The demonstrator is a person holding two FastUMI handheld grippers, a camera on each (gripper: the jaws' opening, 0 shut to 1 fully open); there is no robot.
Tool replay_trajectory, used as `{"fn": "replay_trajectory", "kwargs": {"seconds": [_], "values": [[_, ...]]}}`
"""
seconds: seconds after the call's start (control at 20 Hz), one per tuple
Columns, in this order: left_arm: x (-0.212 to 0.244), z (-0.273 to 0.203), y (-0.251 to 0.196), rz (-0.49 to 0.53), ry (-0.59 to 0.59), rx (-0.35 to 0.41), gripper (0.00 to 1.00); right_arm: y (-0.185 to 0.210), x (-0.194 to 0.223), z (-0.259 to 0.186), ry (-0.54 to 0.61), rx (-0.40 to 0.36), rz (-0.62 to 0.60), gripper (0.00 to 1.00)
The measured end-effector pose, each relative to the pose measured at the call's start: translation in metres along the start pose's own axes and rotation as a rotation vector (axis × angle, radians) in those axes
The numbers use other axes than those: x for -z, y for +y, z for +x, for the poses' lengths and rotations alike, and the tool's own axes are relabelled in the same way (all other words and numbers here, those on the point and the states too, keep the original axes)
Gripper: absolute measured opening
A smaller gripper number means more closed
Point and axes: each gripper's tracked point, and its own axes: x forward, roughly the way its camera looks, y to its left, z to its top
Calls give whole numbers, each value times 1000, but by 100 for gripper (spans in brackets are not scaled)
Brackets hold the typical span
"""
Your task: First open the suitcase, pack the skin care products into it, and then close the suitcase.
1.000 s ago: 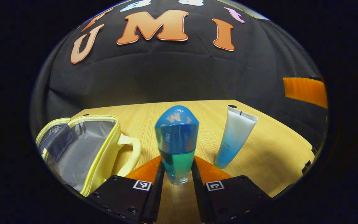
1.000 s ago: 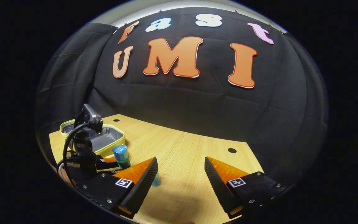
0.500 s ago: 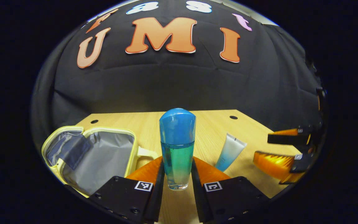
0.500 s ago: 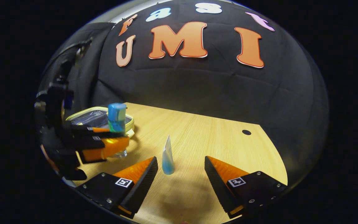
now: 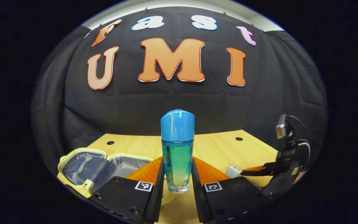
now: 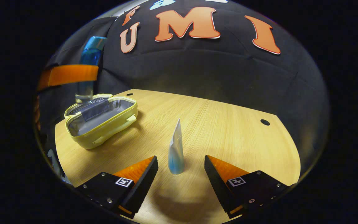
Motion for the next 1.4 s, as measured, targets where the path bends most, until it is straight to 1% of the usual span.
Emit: {"fn": "replay_trajectory", "kwargs": {"seconds": [0.05, 0.15, 0.2, 0.25, 0.3, 0.35, 0.4, 0.45, 0.5, 0.55, 0.7, 0.95, 1.15, 1.3, 1.35, 1.4], "values": [[-8, -4, 3, 3, -13, -6, 45, 1, 1, 7, 9, -8, 5, 95], [-22, -13, 10, 7, -40, -27, 45, 4, 7, 18, 33, -15, 15, 89], [-30, -19, 14, 11, -57, -42, 45, 7, 8, 25, 50, -27, 29, 81], [-36, -16, 16, 12, -64, -51, 45, 11, 8, 28, 67, -44, 42, 76], [-40, -20, 20, 9, -69, -65, 45, 11, 7, 31, 67, -36, 43, 60], [-43, -23, 23, 4, -71, -73, 45, 9, 6, 33, 66, -29, 39, 55], [-46, -27, 29, -4, -74, -87, 45, 13, 7, 30, 79, -47, 39, 42], [-48, -30, 34, -8, -76, -100, 45, 17, 7, 29, 87, -58, 42, 41], [-50, -32, 40, -12, -77, -115, 45, 19, 7, 27, 96, -68, 47, 35], [-52, -36, 44, -16, -74, -124, 45, 21, 3, 23, 96, -74, 55, 40], [-56, -49, 59, -29, -70, -148, 45, 27, -18, 7, 72, -86, 62, 39], [-75, -69, 87, -24, -85, -156, 45, 50, -64, -24, 10, -113, 84, 39], [-80, -71, 116, -29, -93, -143, 45, 78, -105, -41, -58, -147, 96, 39], [-76, -68, 143, -48, -76, -129, 45, 105, -124, -44, -70, -167, 139, 39], [-75, -63, 151, -48, -66, -122, 39, 115, -131, -45, -71, -176, 152, 39], [-72, -62, 163, -43, -55, -117, 39, 124, -136, -45, -73, -181, 160, 39]]}}
